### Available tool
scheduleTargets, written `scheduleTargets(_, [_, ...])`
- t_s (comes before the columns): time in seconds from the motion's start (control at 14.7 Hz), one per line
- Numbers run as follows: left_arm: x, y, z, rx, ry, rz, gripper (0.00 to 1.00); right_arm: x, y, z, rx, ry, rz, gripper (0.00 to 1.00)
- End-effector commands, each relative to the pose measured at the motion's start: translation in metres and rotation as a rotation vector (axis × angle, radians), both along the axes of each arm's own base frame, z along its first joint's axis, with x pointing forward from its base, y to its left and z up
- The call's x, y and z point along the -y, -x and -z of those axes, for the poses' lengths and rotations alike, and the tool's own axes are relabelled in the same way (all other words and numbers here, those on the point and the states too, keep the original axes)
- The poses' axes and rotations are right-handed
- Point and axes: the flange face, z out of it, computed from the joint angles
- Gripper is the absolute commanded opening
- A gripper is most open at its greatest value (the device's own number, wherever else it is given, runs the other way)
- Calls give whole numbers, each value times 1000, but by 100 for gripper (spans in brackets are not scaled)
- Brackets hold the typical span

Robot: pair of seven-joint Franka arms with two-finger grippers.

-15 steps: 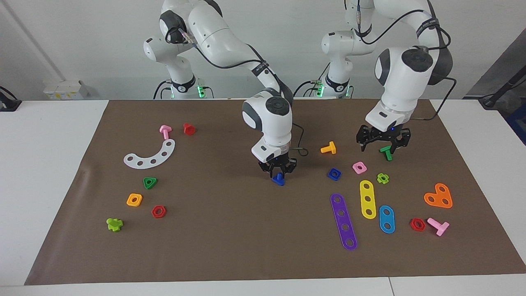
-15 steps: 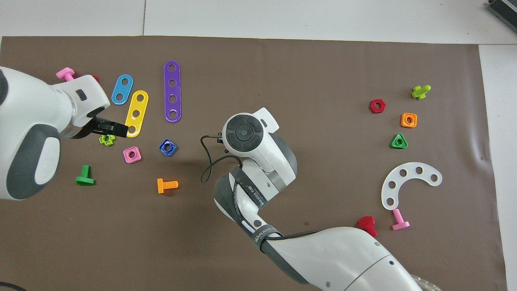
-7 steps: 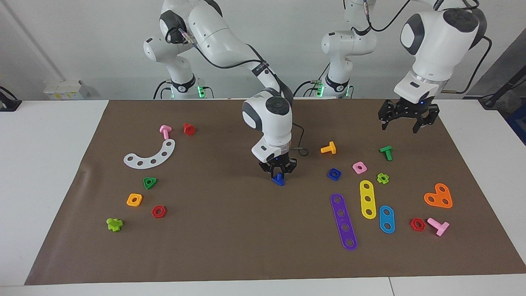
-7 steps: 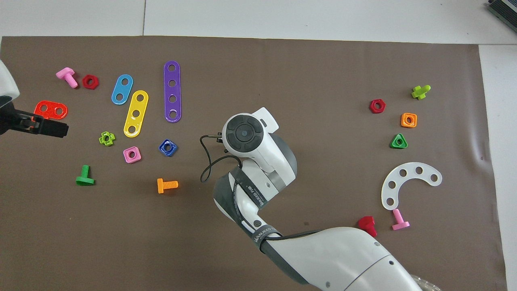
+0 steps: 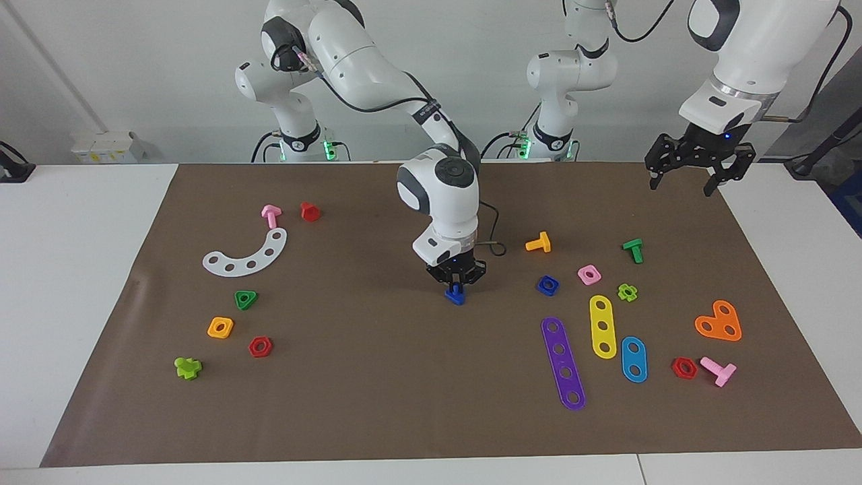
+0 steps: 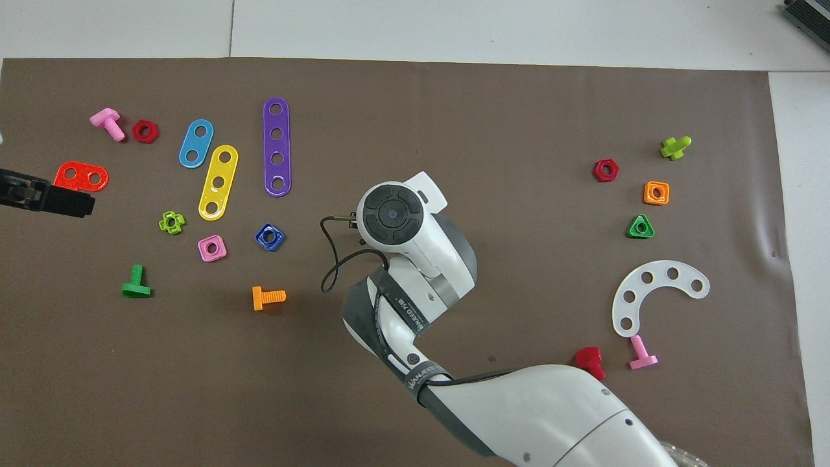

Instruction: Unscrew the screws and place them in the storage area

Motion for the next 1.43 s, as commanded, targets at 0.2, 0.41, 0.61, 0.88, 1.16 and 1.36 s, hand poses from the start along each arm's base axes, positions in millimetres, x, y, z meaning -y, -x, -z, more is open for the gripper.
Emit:
scheduleTargets(0.2, [1, 3, 0, -33, 15, 3, 100, 22, -9, -67, 5, -9, 14, 0])
scheduleTargets(0.41, [3, 5, 1, -47, 14, 5, 100, 117, -28, -153, 6, 6, 15, 0])
scheduleTargets(0.61, [3, 9, 5, -70, 17, -38, 100, 228, -35, -183, -46, 48, -39, 0])
scheduleTargets(0.88, [-5, 11, 5, -80, 19, -51, 100, 349, -29, -134, -49, 5, -132, 0])
scheduleTargets(1.16, [-10, 9, 1, -70, 33, -62, 100, 403, -8, -52, -43, 15, -167, 0])
scheduleTargets(1.36, [-6, 9, -2, -84, 30, -58, 100, 409, -2, -21, -44, 18, -154, 0])
